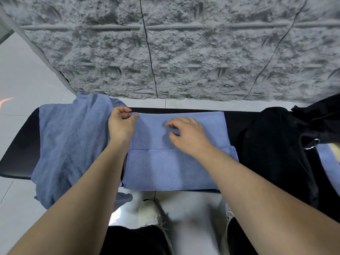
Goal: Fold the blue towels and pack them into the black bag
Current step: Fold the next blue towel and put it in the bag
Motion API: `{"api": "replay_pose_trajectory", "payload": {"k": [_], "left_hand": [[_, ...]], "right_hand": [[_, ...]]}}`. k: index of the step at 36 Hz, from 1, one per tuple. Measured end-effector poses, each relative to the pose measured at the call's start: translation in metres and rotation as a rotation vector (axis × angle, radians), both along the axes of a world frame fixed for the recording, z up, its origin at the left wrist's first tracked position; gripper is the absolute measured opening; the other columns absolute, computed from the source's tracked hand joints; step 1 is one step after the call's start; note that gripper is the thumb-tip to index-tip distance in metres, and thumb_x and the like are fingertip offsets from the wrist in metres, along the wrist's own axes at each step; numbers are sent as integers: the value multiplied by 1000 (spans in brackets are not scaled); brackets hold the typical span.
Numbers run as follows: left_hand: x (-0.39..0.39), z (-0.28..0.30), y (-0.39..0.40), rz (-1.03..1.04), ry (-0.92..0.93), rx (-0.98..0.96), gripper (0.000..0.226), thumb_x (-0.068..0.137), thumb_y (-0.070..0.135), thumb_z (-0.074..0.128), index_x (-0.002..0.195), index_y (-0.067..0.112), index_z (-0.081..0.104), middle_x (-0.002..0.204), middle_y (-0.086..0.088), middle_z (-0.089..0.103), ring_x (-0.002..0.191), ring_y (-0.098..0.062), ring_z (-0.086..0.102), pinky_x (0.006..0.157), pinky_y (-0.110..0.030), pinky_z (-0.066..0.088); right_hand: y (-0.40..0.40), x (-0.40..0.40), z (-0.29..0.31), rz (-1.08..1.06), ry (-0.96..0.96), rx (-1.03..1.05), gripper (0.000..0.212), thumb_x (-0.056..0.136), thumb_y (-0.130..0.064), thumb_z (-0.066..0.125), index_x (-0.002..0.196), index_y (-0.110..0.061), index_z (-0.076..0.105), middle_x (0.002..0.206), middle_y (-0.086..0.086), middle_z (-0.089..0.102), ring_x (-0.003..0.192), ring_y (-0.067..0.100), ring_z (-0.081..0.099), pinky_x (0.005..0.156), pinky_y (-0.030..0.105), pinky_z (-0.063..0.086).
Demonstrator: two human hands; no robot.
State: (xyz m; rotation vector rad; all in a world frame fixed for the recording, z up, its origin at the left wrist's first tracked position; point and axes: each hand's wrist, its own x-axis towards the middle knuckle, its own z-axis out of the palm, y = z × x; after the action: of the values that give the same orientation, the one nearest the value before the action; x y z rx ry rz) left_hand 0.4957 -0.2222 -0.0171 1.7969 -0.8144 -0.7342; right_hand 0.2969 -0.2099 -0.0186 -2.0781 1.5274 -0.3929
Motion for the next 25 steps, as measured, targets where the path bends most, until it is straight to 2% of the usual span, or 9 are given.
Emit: {"api": "replay_pose_trajectory", "payload": {"k": [5,8,10,12,14,16,19,22,25], "left_hand": [[1,-5,-1,-48,-110,65,10,95,10,60,102,17,56,90,7,59,85,-13,55,70,-22,43],[2,-6,2,-46,-194,75,13,94,12,59,104,20,56,115,-3,60,80,-12,58,76,-29,48],[2,-6,9,-80,-280,58,14,93,13,58,104,20,58,122,-4,54,76,-10,57,79,-31,51],[-1,-5,17,-154,-386,25,13,94,12,57,105,17,60,119,0,48,85,-11,55,79,-28,47],[-3,0,25,-247,-482,-16,11,93,13,58,99,21,62,111,4,53,93,-12,56,78,-25,46],[-4,7,30,-366,-454,-14,11,92,17,60,93,27,60,99,6,59,87,-11,57,73,-23,47],[-2,12,35,-623,-388,103,11,91,25,66,88,34,62,88,9,64,82,-13,60,77,-32,51],[1,11,45,-844,-502,279,16,85,36,74,95,32,62,98,10,63,93,-12,59,88,-27,49],[7,15,49,-896,-607,370,30,80,43,78,103,30,63,105,8,59,96,-11,58,92,-29,48]], "right_hand": [[-1,-7,-2,7,110,51,47,95,-30,50,141,-38,47,156,-13,34,142,13,23,111,31,18],[-2,-8,-1,-9,74,43,46,95,-31,51,140,-38,48,154,-13,36,141,13,25,112,31,19],[-2,-10,0,-10,49,22,41,95,-30,51,136,-36,53,150,-13,41,139,13,28,110,30,20],[-1,-13,2,-8,24,-3,35,95,-29,53,129,-34,59,141,-14,48,134,13,34,106,28,23],[-1,-17,5,6,11,-21,30,94,-29,55,123,-33,63,132,-13,55,127,14,40,104,29,27],[0,-23,10,35,23,-1,28,92,-30,58,119,-33,64,124,-11,58,122,15,43,105,32,32],[2,-35,16,101,82,54,30,88,-35,63,118,-35,63,115,-10,60,114,14,48,103,33,36],[7,-50,23,133,157,94,34,84,-45,67,116,-37,61,106,-15,58,108,11,51,100,33,42],[14,-65,30,143,176,209,40,81,-46,71,118,-34,59,103,-18,54,101,5,53,91,27,46]]}}
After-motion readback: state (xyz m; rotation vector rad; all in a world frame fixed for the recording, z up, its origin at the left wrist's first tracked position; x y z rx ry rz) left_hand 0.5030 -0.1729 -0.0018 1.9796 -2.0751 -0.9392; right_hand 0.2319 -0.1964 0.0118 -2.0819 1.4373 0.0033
